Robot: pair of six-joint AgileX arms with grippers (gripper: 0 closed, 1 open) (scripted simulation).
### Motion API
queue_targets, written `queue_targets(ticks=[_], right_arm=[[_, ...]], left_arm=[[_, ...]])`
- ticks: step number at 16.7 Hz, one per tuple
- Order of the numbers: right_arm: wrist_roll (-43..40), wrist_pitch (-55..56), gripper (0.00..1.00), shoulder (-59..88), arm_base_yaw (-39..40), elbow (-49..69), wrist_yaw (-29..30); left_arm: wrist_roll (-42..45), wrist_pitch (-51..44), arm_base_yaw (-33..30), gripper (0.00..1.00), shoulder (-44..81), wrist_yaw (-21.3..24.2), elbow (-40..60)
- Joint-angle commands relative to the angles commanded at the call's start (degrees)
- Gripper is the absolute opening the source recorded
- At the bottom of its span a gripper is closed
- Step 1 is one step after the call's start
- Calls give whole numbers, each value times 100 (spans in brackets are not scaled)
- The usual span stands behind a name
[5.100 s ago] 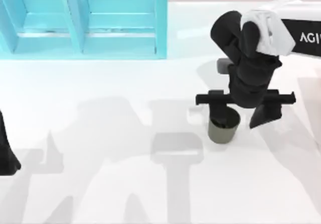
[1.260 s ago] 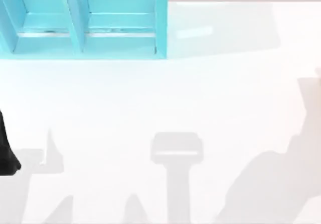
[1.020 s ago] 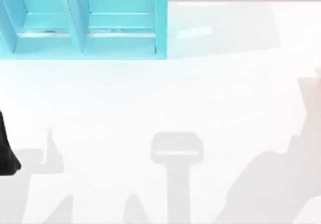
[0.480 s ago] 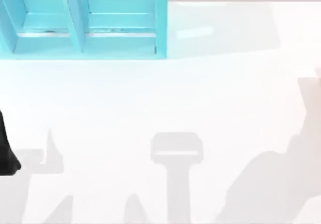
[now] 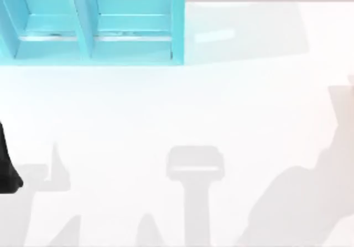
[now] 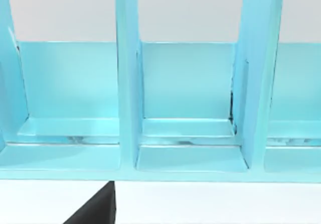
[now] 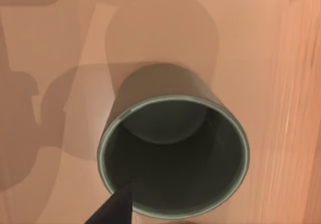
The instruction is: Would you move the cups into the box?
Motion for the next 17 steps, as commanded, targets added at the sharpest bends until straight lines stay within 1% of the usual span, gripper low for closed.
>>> queue_targets(ticks=[7,9,15,17], right_arm=[[-2,-91,100,15,-12,94,-4],[-4,-416,100,52,-27,427,-6],[-19,-1957,100,130,-42,2072,4],[-23,-2253,100,126,-38,2373,-2]], left_arm=[[0,0,0,100,0,0,0],[0,0,0,100,0,0,0],[0,0,0,100,0,0,0],[0,0,0,100,0,0,0]])
